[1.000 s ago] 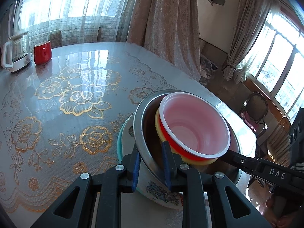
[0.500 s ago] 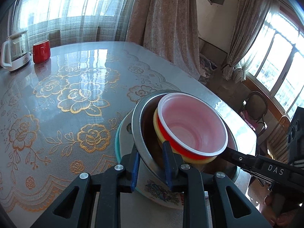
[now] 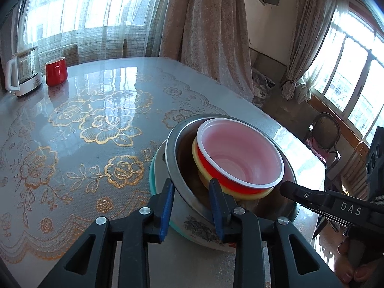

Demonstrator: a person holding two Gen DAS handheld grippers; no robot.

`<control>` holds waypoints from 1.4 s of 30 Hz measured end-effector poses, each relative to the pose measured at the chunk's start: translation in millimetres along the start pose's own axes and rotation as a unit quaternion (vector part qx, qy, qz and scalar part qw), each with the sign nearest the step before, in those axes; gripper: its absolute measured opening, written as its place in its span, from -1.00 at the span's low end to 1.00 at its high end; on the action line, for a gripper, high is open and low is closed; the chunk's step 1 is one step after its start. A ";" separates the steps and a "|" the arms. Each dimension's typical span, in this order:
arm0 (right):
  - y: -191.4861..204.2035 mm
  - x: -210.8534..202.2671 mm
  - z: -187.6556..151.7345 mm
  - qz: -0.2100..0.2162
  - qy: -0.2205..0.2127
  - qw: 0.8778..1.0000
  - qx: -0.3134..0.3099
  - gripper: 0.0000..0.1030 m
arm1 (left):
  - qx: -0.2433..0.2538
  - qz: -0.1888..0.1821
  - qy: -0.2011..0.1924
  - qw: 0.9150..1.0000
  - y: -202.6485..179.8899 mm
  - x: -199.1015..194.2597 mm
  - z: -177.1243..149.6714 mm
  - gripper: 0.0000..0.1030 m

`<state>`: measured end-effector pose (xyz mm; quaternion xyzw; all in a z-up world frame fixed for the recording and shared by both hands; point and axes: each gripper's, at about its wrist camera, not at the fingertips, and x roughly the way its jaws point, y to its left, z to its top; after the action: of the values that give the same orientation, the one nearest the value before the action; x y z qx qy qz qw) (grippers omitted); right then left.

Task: Organize plates and bowls
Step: 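Carry the nested bowls onto the plate stack and lower them, then open the right gripper and withdraw it from the steel bowl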

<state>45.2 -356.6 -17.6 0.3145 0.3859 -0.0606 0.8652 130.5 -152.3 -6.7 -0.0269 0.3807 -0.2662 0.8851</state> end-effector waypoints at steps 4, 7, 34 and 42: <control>0.5 -1.4 -1.6 -0.005 -0.003 1.000 -0.008 -0.62 | 0.010 0.006 -0.007 1.000 -1.7 -5.7 -2.7 -0.43; 1.2 -4.0 -2.6 -0.003 -0.005 1.000 -0.008 -0.62 | 0.016 0.011 -0.010 1.000 -2.6 -9.0 -3.9 -0.49; 33.2 -56.1 -49.8 -0.044 -0.107 0.986 -0.119 -0.24 | 0.011 0.089 -0.017 0.996 22.3 -85.5 -63.5 0.94; 63.8 -79.1 -97.0 -0.067 -0.168 0.960 -0.212 0.36 | 0.034 0.142 -0.038 0.989 16.2 -113.5 -90.6 0.99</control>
<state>-48.7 -259.5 21.0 0.0823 0.2594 -0.0876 0.9583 10.9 -68.5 0.0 0.0473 0.3374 -0.1490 0.9283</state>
